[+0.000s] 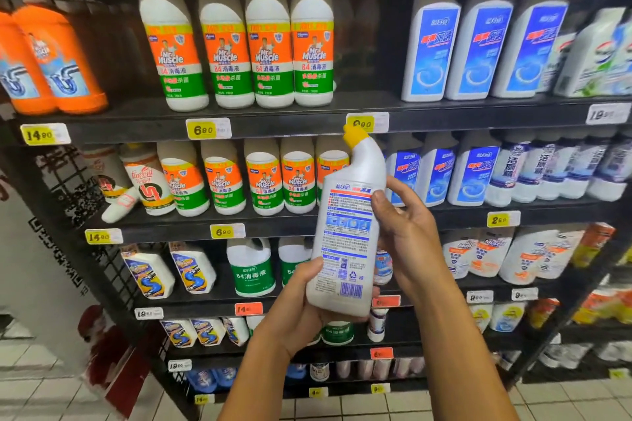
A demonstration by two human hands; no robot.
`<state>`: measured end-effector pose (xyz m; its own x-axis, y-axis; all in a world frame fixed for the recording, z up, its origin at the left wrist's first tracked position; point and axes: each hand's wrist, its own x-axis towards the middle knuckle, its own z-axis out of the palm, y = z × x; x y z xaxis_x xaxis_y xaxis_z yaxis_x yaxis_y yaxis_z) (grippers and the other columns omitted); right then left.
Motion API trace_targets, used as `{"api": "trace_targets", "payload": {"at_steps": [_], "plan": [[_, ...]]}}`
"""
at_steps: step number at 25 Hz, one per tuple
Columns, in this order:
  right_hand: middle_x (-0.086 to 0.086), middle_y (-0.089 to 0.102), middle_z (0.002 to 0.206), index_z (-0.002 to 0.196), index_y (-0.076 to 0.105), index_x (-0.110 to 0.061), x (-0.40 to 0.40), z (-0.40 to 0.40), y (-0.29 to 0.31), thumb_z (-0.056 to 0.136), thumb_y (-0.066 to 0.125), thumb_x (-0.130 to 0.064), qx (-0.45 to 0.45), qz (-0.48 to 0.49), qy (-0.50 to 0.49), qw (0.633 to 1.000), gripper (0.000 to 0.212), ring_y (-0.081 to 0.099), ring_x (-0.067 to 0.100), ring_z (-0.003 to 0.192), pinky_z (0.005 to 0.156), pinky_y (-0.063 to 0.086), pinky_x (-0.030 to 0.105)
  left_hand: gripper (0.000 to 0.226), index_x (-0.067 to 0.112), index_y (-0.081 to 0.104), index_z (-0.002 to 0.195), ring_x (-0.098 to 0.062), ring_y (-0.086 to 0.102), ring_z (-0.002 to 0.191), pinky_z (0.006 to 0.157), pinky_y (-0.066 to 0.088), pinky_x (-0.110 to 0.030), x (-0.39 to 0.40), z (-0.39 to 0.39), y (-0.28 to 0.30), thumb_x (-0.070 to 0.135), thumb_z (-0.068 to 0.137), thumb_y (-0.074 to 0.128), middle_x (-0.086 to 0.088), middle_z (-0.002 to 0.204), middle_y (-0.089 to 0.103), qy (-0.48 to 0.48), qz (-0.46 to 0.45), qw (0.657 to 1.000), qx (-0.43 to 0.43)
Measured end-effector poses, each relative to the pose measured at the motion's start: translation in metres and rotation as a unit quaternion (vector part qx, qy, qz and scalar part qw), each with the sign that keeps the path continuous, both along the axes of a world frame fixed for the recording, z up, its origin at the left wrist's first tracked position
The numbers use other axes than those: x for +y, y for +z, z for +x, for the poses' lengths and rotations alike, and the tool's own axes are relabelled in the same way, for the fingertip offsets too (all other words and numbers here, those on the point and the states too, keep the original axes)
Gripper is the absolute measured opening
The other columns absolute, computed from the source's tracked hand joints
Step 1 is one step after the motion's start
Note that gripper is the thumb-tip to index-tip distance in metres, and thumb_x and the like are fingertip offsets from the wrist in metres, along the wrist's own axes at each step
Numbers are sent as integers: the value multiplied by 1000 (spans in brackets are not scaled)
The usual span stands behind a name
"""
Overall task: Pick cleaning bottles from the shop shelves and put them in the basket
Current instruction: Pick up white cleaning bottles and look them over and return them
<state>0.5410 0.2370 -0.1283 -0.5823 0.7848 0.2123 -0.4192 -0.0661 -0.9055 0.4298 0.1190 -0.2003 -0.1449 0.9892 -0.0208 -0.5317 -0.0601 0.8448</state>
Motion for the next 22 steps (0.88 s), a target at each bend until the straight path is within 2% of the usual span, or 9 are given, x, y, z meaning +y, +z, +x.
{"api": "trace_targets", "payload": {"at_steps": [4,8,14,18,20,22], "plan": [[7,78,100,122,59,-33,3,5,-5,83,68,-35,-15,23,29,999,40,75,21,90,68,59,29,71,18,60,133,-47,57,121,88,54,-55,3,8,-5,56,75,72,-24,136,58,22,-12,1000,-1],[3,78,100,129,55,-27,8,7,-5,87,64,-38,-26,39,51,998,44,75,17,90,67,58,24,65,25,64,128,-44,58,121,92,53,-54,6,13,-6,58,73,73,-20,133,61,45,2,999,17],[6,77,101,114,67,-11,15,9,-5,85,66,-36,-72,35,64,995,39,75,22,94,71,58,27,69,21,66,126,-45,59,119,85,56,-54,7,16,-2,58,69,79,-22,132,62,77,-6,997,29],[10,77,99,103,72,-12,23,5,-6,82,66,-35,-55,-14,61,997,31,75,23,88,71,60,33,69,20,63,130,-42,59,121,88,53,-53,5,10,-1,61,75,73,-21,136,58,53,0,998,-29],[9,77,98,98,74,-13,26,3,-6,82,65,-33,-34,-48,83,995,27,74,20,86,68,60,31,74,13,57,136,-45,56,123,92,51,-53,3,8,-4,60,80,69,-27,139,53,28,11,999,-38],[9,77,99,100,74,-12,28,2,-7,84,63,-31,-23,-66,103,992,27,73,18,88,69,60,31,81,7,55,137,-47,58,118,91,52,-53,3,9,-8,59,77,73,-34,134,54,29,13,999,-36]]}}
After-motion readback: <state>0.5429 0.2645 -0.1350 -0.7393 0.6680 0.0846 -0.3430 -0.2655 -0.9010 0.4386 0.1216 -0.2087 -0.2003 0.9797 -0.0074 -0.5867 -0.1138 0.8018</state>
